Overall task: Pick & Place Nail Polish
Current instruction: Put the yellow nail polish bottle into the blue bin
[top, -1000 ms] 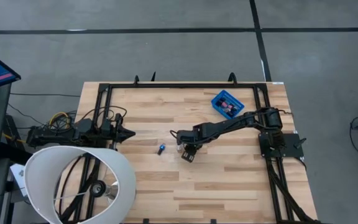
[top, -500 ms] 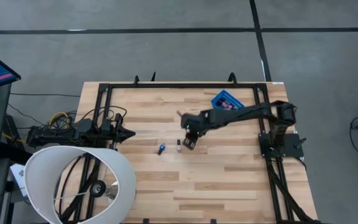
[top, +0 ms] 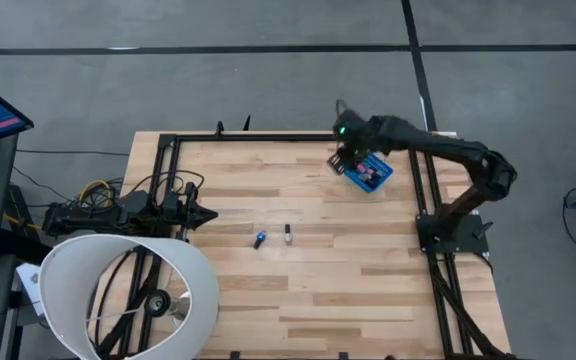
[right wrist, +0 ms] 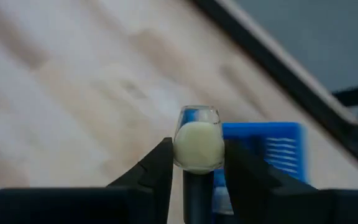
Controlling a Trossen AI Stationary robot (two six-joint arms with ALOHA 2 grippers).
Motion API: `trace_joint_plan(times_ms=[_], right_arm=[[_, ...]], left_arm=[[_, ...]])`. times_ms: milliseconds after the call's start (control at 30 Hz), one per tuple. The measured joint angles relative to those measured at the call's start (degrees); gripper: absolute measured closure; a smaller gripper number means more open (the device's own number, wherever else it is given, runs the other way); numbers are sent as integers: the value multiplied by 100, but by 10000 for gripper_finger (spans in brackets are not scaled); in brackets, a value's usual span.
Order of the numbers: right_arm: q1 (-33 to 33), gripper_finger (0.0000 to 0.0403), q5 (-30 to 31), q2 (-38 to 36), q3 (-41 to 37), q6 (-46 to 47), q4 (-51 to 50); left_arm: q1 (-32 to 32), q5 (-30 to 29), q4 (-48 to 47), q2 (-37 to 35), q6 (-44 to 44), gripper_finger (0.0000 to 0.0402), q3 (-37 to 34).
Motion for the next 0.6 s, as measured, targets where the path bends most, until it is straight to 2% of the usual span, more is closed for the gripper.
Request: trace_joint_plan(times_ms=[200, 400, 600], right_arm=[[-840, 280, 1, 205, 7, -435, -115], [-1201, 288, -22, 752, 4, -936, -293], [-1327, 278, -30, 1243, 4, -1100, -404]], left_arm=[[0, 0, 0, 0, 0, 390, 0], [0, -1, 2, 0, 0, 390, 0], [-1, 0, 2, 0, 0, 390, 0]])
